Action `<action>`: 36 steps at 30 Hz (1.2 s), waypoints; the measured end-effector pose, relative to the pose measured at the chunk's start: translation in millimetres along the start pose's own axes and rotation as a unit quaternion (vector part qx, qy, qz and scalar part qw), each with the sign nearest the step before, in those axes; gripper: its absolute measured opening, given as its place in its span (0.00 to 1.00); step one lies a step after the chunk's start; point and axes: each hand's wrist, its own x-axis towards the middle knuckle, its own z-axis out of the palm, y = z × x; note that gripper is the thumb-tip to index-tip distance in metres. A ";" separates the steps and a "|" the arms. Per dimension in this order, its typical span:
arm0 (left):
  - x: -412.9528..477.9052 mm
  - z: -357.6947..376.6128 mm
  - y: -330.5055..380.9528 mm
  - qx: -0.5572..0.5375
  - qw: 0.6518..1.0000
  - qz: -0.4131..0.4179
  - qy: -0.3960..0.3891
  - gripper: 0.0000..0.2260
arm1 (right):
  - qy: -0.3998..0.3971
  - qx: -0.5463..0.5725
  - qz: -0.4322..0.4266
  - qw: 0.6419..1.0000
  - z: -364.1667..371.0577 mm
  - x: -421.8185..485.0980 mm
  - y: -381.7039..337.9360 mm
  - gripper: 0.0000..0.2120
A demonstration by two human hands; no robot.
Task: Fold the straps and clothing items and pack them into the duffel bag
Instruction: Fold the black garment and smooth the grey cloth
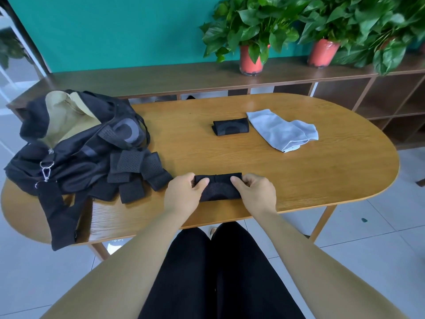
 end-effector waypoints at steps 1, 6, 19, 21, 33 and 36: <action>2.5 2.0 0.4 0.038 0.999 0.000 0.008 0.23 | 0.012 -0.016 -0.004 1.000 3.2 2.8 0.2 0.18; 5.9 7.2 10.0 0.216 0.976 0.034 0.024 0.13 | 0.051 -0.097 -0.026 0.994 13.6 9.6 1.2 0.12; 0.3 1.0 10.2 0.236 0.952 0.173 0.086 0.06 | 0.086 -0.104 -0.054 0.989 11.8 9.5 1.9 0.11; -10.7 -0.7 13.5 0.216 0.942 0.254 0.027 0.13 | 0.124 -0.100 -0.095 0.983 10.3 6.8 -0.2 0.08; -14.3 6.6 -4.8 0.274 0.910 0.227 -0.213 0.29 | -0.183 -0.298 -0.241 0.905 9.8 -16.9 5.5 0.36; -12.8 7.3 -6.8 0.268 0.914 0.219 -0.214 0.28 | -0.191 -0.321 -0.249 0.894 7.7 -15.5 8.7 0.37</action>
